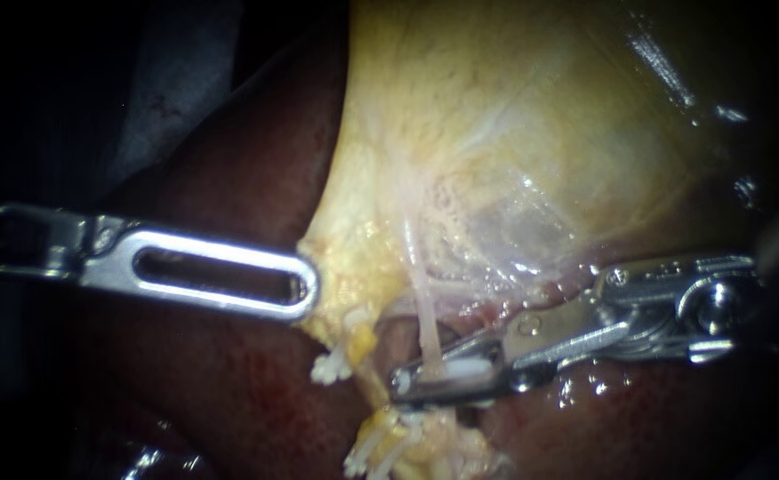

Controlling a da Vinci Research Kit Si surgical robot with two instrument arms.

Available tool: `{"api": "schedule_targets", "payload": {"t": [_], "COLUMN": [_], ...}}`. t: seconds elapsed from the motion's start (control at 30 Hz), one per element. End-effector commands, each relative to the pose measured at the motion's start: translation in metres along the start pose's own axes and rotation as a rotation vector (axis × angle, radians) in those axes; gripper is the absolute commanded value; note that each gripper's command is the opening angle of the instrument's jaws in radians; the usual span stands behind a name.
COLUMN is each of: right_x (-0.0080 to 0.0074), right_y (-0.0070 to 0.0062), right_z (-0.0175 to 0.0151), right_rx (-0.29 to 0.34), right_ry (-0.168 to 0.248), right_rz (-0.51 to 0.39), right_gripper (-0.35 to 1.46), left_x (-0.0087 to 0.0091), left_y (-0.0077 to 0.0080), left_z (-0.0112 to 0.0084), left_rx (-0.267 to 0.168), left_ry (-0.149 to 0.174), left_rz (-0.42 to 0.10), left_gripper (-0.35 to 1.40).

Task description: Going back second clip right tube

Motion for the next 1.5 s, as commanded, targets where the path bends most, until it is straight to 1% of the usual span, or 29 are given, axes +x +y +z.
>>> {"api": "schedule_targets", "payload": {"t": [0.03, 0.1, 0.17, 0.2, 0.37, 0.67, 0.8, 0.97, 1.17, 1.5], "right_x": [0.0000, 0.0001, 0.0001, 0.0001, 0.0003, 0.0005, 0.0004, 0.0006, 0.0012, 0.0027], "right_y": [-0.0001, -0.0001, -0.0001, -0.0001, -0.0001, -0.0002, -0.0003, -0.0006, -0.0010, -0.0013], "right_z": [0.0000, 0.0001, 0.0001, 0.0001, 0.0002, -0.0002, -0.0009, -0.0025, -0.0058, -0.0093], "right_rx": [0.001, -0.010, -0.007, -0.011, -0.008, -0.011, -0.013, -0.021, -0.046, -0.090], "right_ry": [0.000, 0.005, 0.010, 0.016, 0.031, 0.037, 0.040, 0.049, 0.071, 0.093], "right_rz": [0.000, 0.000, 0.000, -0.011, -0.040, -0.055, -0.054, -0.060, -0.084, -0.182], "right_gripper": [-0.13, 0.07, 0.19, 0.30, 0.42, 0.44, 0.45, 0.45, 0.45, 0.53], "left_x": [0.0000, 0.0000, 0.0000, 0.0000, 0.0000, 0.0000, 0.0000, 0.0000, 0.0000, 0.0001], "left_y": [0.0000, 0.0000, 0.0000, 0.0000, 0.0000, 0.0000, 0.0000, 0.0000, 0.0001, 0.0004], "left_z": [0.0000, 0.0000, 0.0000, 0.0000, 0.0000, 0.0000, 0.0000, 0.0000, 0.0000, 0.0000], "left_rx": [0.000, 0.000, 0.000, 0.000, 0.000, 0.000, 0.000, 0.000, 0.000, 0.000], "left_ry": [-0.001, -0.001, -0.001, -0.001, -0.001, -0.001, -0.001, 0.000, 0.000, 0.000], "left_rz": [0.000, 0.000, 0.000, 0.000, 0.000, 0.000, 0.000, 0.000, 0.001, 0.002], "left_gripper": [-0.35, -0.35, -0.35, -0.35, -0.35, -0.35, -0.35, -0.35, -0.35, -0.35]}}
